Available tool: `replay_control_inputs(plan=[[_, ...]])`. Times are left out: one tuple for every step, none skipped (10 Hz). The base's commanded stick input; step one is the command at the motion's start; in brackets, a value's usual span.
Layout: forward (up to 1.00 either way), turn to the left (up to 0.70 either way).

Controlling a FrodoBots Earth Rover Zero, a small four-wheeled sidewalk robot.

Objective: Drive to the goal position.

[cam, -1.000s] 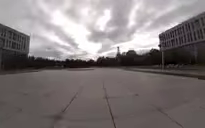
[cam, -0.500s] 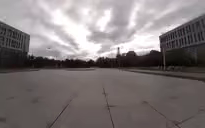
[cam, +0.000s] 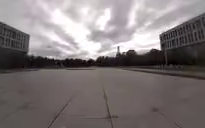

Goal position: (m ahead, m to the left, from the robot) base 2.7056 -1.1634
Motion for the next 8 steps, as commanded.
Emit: replay_control_inputs(plan=[[0.7,0.0],[0.7,0.0],[0.7,0.0],[0.7,0.0],[0.7,0.0],[0.7,0.0],[0.7,0.0],[0.7,0.0]])
